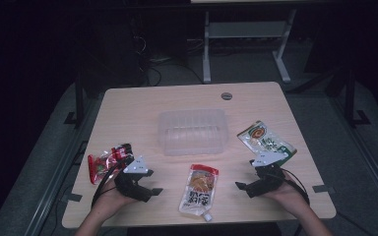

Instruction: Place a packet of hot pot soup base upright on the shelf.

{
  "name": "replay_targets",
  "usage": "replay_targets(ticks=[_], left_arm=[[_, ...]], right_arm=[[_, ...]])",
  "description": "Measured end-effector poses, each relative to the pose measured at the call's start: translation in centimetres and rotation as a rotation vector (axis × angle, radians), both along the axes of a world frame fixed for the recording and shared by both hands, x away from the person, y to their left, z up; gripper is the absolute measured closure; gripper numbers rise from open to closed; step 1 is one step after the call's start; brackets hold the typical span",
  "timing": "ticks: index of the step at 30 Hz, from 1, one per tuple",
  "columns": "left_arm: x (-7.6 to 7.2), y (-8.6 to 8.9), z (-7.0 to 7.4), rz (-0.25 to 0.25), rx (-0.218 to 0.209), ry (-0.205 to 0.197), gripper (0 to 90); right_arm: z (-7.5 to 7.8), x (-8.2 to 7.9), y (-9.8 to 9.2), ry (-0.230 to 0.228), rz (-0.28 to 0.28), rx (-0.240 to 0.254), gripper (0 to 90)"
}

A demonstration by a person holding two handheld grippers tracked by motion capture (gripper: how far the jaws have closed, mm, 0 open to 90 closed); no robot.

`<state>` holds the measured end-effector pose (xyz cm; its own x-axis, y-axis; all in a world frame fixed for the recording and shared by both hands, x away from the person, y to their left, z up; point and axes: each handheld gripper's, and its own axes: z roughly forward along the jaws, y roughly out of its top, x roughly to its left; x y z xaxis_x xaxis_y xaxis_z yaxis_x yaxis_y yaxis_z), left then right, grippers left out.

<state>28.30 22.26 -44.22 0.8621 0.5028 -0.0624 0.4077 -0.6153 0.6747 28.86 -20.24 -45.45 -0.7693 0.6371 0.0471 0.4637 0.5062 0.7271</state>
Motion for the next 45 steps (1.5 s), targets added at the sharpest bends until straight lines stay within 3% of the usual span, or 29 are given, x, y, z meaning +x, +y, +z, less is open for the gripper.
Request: replay_targets(ticks=[5, 9, 12, 16, 18, 25, 28, 32, 37, 45], left_arm=[[0.1, 0.3, 0.1, 0.001, 0.007, -0.006, 24.3], [0.2, 0.9, 0.7, 0.031, 0.001, -0.007, 26.7], [0.4, 1.9, 1.6, 0.074, 0.0, -0.031, 34.6], [0.4, 2.9, 2.1, 0.109, 0.0, -0.036, 41.6], [0.5, 3.7, 2.5, 0.129, -0.003, -0.039, 50.0], [1.3, 5.6, 3.3, 0.19, -0.007, -0.043, 66.4], [1.8, 6.7, 3.7, 0.238, -0.022, -0.044, 79.1], [2.0, 7.5, 4.2, 0.265, 0.001, -0.057, 88.4], [2.4, 8.6, 4.5, 0.291, 0.014, -0.068, 89.8], [3.5, 10.7, 4.1, 0.374, 0.004, -0.07, 89.8]], right_arm=[[0.1, 0.1, -0.1, 0.006, -0.001, 0.004, 4.2], [0.0, 0.0, 0.0, 0.009, 0.003, 0.005, 4.3], [0.0, 0.1, 0.0, 0.018, 0.016, 0.008, 4.3], [0.2, 0.1, 0.1, 0.017, 0.007, 0.014, 4.6], [0.3, 0.1, 0.2, 0.022, 0.002, 0.011, 5.0], [0.3, 0.2, 0.3, 0.012, 0.004, 0.011, 5.2], [0.2, 0.2, 0.2, 0.019, 0.009, 0.014, 5.2], [0.3, 0.1, 0.2, 0.015, 0.008, 0.017, 5.4], [0.3, -0.1, 0.0, 0.012, 0.004, 0.014, 5.6], [0.3, -0.2, -0.2, 0.009, -0.007, 0.017, 5.9]])
